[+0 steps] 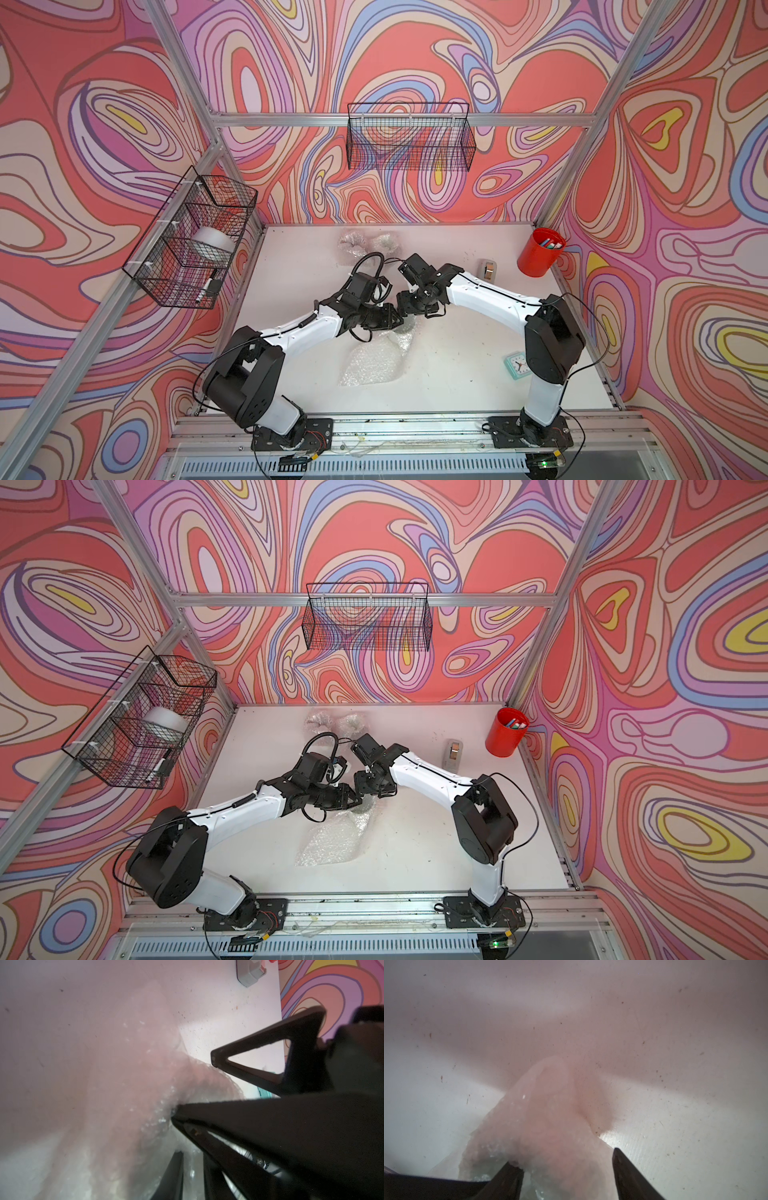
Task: Wrap mugs in bubble wrap
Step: Wrap the mug in bubble wrap.
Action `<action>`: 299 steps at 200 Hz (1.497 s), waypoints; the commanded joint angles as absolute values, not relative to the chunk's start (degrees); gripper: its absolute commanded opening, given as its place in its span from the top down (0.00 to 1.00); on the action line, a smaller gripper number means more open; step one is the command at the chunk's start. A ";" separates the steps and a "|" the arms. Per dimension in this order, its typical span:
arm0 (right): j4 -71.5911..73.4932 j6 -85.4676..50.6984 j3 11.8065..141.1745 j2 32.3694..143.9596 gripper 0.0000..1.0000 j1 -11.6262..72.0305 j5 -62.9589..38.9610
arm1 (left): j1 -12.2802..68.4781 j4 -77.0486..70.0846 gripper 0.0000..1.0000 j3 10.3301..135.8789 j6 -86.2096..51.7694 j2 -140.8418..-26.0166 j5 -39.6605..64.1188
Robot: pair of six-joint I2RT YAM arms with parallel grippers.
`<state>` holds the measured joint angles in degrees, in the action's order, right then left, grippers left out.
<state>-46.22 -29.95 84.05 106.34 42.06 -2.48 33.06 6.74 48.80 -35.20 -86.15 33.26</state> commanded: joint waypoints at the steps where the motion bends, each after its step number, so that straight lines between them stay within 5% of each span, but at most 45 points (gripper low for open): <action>1: -46.12 -29.85 81.86 108.43 0.32 42.08 -1.93 | 33.41 2.39 0.76 46.60 -36.66 -84.36 38.14; 63: -44.79 -29.80 79.20 108.98 0.34 41.96 -2.97 | 32.27 2.86 0.87 46.89 -36.71 -76.10 38.47; 79: -44.60 -29.51 79.06 108.91 0.34 41.90 -2.97 | 31.11 2.91 1.00 47.37 -37.00 -74.29 39.24; 120: -43.50 -29.00 78.63 108.63 0.35 41.91 -4.17 | 27.96 7.94 1.00 49.08 -36.87 -72.87 33.01; 160: -42.94 -28.74 78.57 108.45 0.36 41.90 -4.59 | 28.02 20.19 0.80 55.48 -31.42 -78.81 23.58; 299: -37.78 -29.45 76.91 101.89 0.37 41.92 -2.97 | 33.39 24.37 0.62 52.34 -31.83 -90.99 16.95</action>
